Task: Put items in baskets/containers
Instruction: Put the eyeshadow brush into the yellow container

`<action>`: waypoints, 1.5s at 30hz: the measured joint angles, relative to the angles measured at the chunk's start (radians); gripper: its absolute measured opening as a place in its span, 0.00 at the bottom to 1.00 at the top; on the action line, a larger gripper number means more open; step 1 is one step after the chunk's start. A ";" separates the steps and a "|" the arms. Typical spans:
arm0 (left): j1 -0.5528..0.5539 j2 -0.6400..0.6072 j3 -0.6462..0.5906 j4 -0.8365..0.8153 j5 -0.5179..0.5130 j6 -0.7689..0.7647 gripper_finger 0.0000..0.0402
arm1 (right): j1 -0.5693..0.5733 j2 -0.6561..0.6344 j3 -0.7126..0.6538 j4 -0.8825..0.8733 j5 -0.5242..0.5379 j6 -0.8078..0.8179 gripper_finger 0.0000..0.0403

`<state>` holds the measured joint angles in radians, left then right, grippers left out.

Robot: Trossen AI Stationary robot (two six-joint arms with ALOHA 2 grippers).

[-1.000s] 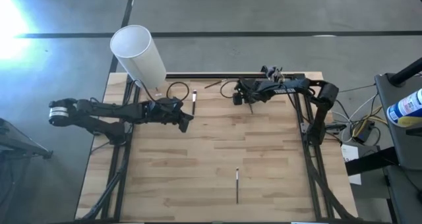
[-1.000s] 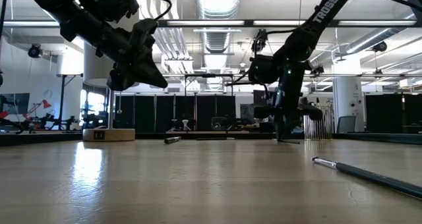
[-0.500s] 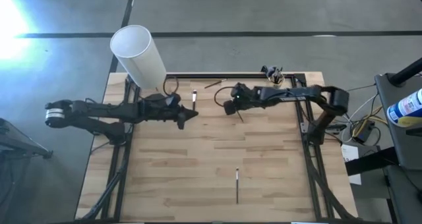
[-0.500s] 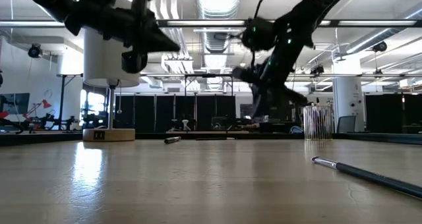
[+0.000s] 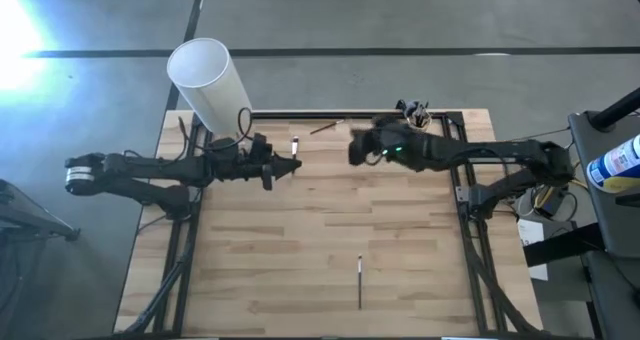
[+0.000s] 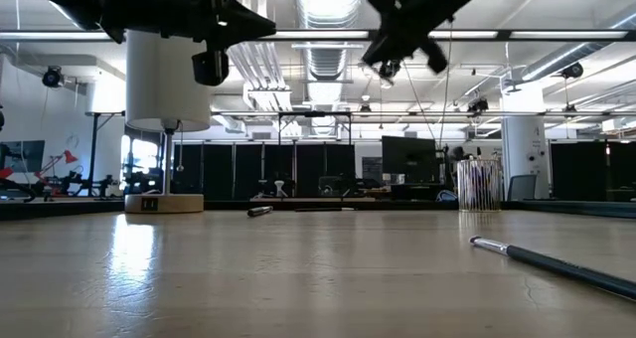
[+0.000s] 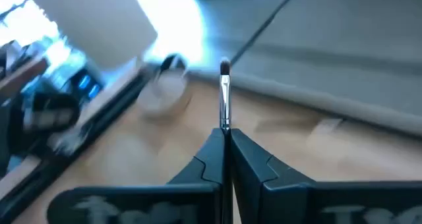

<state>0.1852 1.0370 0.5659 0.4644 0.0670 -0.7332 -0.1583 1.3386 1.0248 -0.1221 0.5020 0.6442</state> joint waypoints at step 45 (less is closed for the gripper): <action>-0.009 0.032 0.014 -0.068 -0.141 0.071 0.06 | -0.689 0.024 -0.777 1.161 -0.006 -0.585 0.15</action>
<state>0.1762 1.0687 0.5803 0.3963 -0.0737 -0.6620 -0.8471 1.3621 0.2477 1.0385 0.4955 0.0592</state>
